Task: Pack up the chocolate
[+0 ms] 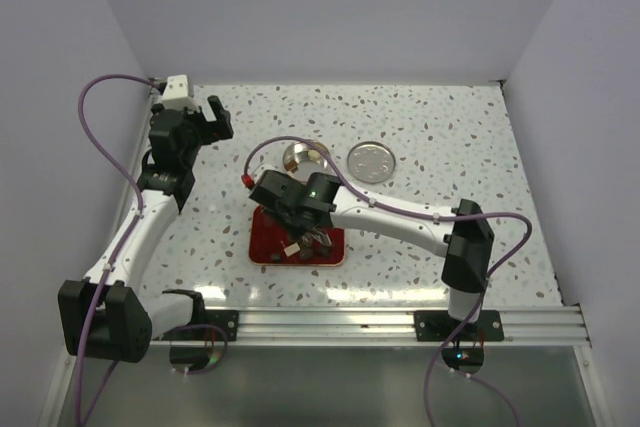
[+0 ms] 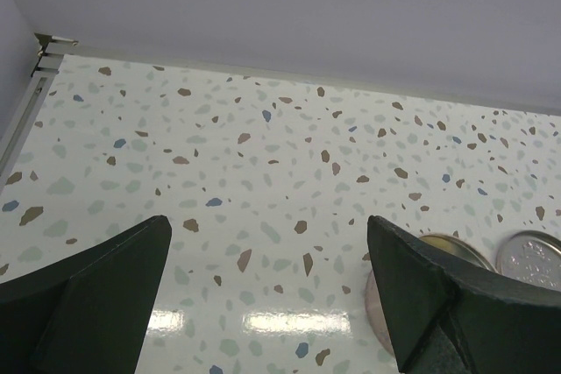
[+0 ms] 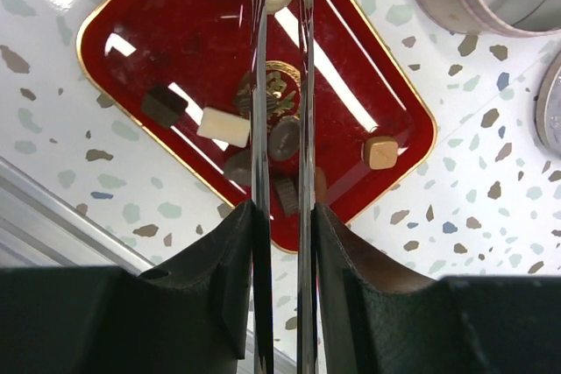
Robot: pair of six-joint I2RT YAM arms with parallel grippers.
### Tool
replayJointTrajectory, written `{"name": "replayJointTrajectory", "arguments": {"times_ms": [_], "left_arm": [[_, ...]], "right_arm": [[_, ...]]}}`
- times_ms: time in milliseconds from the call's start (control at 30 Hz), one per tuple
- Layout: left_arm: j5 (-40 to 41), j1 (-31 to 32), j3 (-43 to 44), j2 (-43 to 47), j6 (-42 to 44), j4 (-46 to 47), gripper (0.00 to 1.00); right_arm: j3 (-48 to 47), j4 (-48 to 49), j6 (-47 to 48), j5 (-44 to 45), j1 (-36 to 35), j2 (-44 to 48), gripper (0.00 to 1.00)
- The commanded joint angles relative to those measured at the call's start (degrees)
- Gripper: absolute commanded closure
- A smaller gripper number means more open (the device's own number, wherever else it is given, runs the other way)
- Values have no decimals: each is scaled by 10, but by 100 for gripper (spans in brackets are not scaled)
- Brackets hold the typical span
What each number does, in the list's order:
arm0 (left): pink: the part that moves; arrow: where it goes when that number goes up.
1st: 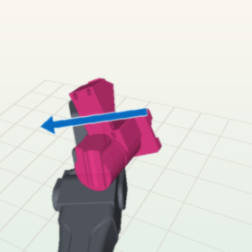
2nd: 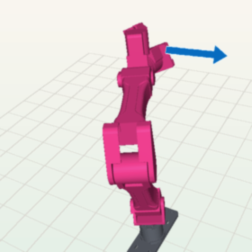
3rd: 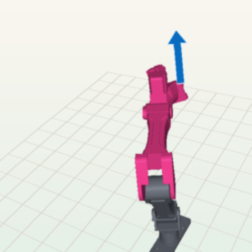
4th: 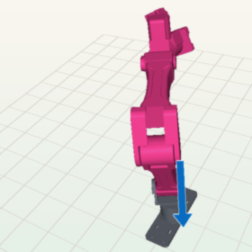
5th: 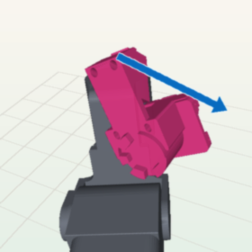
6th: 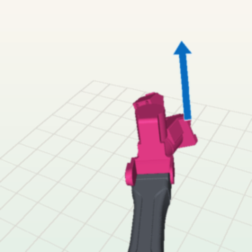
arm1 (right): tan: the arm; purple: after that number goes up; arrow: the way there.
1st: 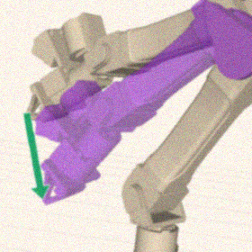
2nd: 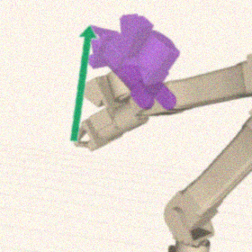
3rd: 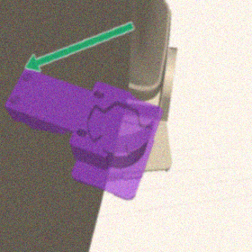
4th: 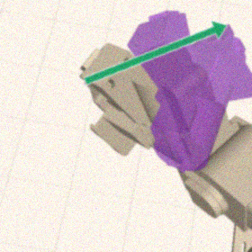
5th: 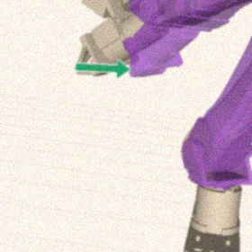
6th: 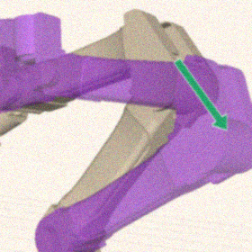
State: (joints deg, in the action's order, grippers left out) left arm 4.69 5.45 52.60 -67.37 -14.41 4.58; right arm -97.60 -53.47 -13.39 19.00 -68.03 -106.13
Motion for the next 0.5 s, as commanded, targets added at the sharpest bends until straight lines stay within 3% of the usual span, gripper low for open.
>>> {"name": "replayJointTrajectory", "arguments": {"times_ms": [0,467], "left_arm": [[4,4,11,13,-4,9,0],[9,4,13,11,0,4,0]], "right_arm": [[-19,-6,16,29,23,21,66],[-6,73,41,3,170,83,66]]}}
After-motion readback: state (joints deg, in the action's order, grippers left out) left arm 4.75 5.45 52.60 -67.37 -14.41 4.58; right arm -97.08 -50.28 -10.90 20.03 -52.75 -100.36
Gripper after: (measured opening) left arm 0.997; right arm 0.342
